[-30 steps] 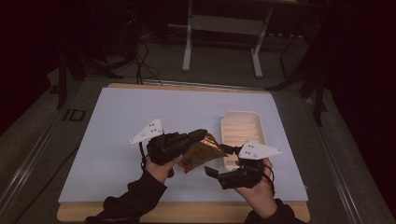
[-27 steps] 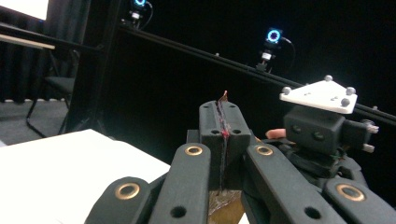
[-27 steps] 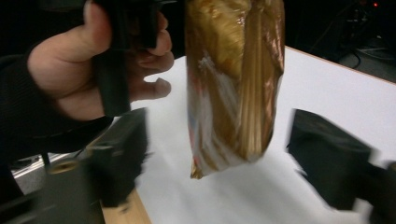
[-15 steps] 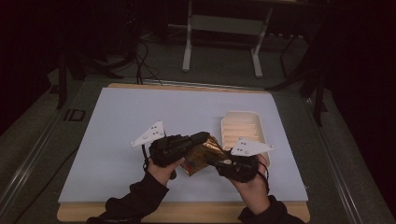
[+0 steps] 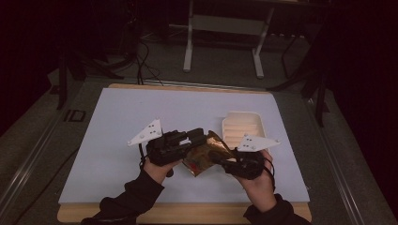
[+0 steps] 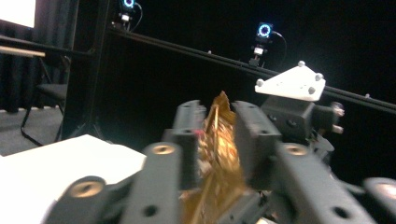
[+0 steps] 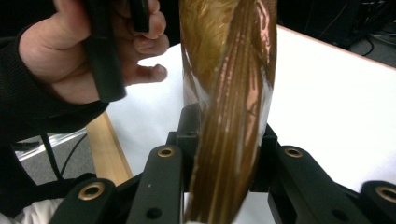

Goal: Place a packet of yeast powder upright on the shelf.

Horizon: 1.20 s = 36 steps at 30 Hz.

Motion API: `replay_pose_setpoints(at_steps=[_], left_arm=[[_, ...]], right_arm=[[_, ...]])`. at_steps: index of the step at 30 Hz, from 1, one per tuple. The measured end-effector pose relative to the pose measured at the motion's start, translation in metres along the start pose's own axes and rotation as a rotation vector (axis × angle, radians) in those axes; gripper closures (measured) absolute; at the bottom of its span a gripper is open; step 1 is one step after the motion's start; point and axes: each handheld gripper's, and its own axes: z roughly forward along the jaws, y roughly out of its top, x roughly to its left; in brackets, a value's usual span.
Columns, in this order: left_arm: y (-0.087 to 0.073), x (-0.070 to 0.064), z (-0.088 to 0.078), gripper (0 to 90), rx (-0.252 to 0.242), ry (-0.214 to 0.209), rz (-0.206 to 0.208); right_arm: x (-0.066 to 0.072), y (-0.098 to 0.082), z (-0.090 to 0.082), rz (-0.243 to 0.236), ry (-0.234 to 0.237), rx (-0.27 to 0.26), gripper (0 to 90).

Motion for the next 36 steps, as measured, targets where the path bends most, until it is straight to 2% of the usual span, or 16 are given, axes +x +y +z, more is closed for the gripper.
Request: replay_pose_setpoints(at_steps=[3, 4, 5, 9, 10, 14, 15, 17, 19, 24, 25, 26, 27, 31, 33, 36], left_arm=[[0.004, -0.003, -0.005, 50.3, 0.009, -0.006, 0.03], [0.005, -0.004, -0.006, 50.3, 0.007, -0.011, 0.041], [0.007, -0.006, -0.009, 33.8, 0.009, 0.007, 0.063], [0.007, -0.006, -0.013, 16.0, 0.028, 0.026, 0.083], [0.006, -0.006, -0.016, 14.5, 0.036, 0.037, 0.083], [0.003, -0.002, -0.027, 13.0, 0.071, 0.117, 0.084], [-0.002, 0.0, -0.033, 6.6, 0.078, 0.143, 0.061], [-0.004, 0.002, -0.036, 4.8, 0.084, 0.144, 0.034], [-0.008, 0.003, -0.044, 0.7, 0.114, 0.178, 0.011], [-0.014, 0.004, -0.052, 0.7, 0.132, 0.206, 0.009], [-0.017, 0.004, -0.055, 0.7, 0.138, 0.2, 0.008], [-0.017, 0.004, -0.055, 0.7, 0.138, 0.2, 0.008], [-0.021, 0.004, -0.059, 0.7, 0.153, 0.205, 0.017], [-0.028, 0.007, -0.065, 0.7, 0.16, 0.21, 0.004], [-0.032, 0.009, -0.068, 0.7, 0.149, 0.208, -0.036], [-0.035, 0.01, -0.07, 0.8, 0.151, 0.213, -0.024]], right_arm=[[-0.004, 0.005, -0.005, -0.022, -0.015, -0.002, 73.0], [-0.004, 0.005, -0.005, -0.022, -0.015, -0.002, 73.0], [-0.008, 0.01, -0.007, -0.049, -0.014, 0.008, 72.9], [-0.015, 0.017, -0.01, -0.088, 0.018, 0.024, 73.0], [-0.02, 0.021, -0.012, -0.119, 0.051, 0.033, 72.9], [-0.027, 0.026, -0.017, -0.159, 0.059, 0.039, 72.9], [-0.031, 0.028, -0.02, -0.189, 0.054, 0.044, 72.8], [-0.037, 0.03, -0.024, -0.202, 0.053, 0.044, 72.9], [-0.044, 0.031, -0.028, -0.202, 0.059, 0.043, 72.8], [-0.058, 0.03, -0.037, -0.207, 0.032, 0.054, 72.8], [-0.066, 0.029, -0.042, -0.255, 0.0, 0.049, 72.8], [-0.066, 0.029, -0.042, -0.255, 0.0, 0.049, 72.8], [-0.074, 0.029, -0.049, -0.292, -0.02, 0.054, 72.9], [-0.084, 0.028, -0.059, -0.307, -0.015, 0.069, 72.9], [-0.09, 0.028, -0.066, -0.327, -0.015, 0.08, 72.9], [-0.1, 0.026, -0.077, -0.368, -0.035, 0.093, 72.9]])
